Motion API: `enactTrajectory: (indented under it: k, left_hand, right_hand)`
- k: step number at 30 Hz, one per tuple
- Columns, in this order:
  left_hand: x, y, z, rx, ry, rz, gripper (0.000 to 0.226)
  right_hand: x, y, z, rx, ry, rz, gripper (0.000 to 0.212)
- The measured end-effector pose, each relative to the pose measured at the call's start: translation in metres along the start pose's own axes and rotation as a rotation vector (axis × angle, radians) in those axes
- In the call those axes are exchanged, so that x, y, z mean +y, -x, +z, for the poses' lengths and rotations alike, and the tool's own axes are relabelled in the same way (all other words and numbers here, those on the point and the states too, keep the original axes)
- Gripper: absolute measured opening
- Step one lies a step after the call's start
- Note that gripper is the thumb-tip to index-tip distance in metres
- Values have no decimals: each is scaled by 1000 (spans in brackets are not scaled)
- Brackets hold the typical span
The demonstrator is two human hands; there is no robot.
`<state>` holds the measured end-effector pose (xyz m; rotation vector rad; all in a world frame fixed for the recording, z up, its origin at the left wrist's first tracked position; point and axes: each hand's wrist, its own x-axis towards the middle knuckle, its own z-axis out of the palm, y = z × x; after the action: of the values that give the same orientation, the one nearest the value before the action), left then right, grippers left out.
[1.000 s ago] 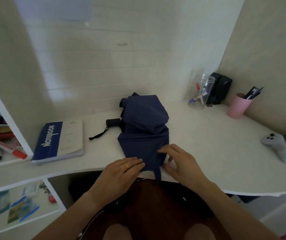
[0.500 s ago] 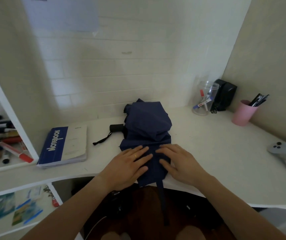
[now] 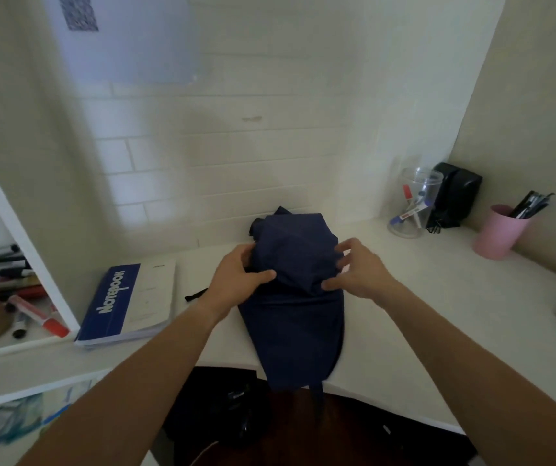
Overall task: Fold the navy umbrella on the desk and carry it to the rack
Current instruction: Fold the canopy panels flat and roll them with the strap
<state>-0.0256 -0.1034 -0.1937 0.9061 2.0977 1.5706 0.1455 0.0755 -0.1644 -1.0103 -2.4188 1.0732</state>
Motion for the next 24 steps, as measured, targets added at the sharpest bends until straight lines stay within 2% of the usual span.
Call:
enactTrajectory:
  k: [2,4,6,7,8,9,11,13,17,19,21,22,24]
  left_hand:
    - [2,-7,1,62,79,-26,45]
    - [6,-5,-3,128,177,-33,35]
    - [9,-1,-8,165,224,-10,23]
    - [12,3,-9,177,240,1,19]
    - [15,7,-10,184,258,11,17]
    - [18,11,-10,183,279,24,15]
    - [23,17,-9,170,347,26,16]
    - [29,21,-7,156,384,15,17]
    - [40,33,-5,130,463,-24,19]
    - [43,42,-6,98,505,-48,21]
    - [43,51,-6,82,551,-81,22]
    - [43,56,-5,81,558,-93,22]
    - [40,63,-1,93,530,-99,19]
  right_hand:
    - [0,-10,2,-53,202,-89,67]
    - [5,-16,1,20,192,-164,47]
    - [9,-13,-6,209,-62,-139,25]
    - [10,-7,-8,322,-245,-103,21]
    - [12,1,-8,404,-392,-62,25]
    - [13,10,-7,419,-441,-53,34]
    - [14,24,1,238,-299,-109,54]
    - [17,26,11,88,-232,-144,57]
    - [13,24,2,253,-454,-115,18]
    - [11,35,-9,296,-576,-131,12]
    - [11,54,-17,224,-606,-190,23]
    - [14,63,-16,150,-525,-238,35]
    - [18,75,-7,49,-204,-326,54]
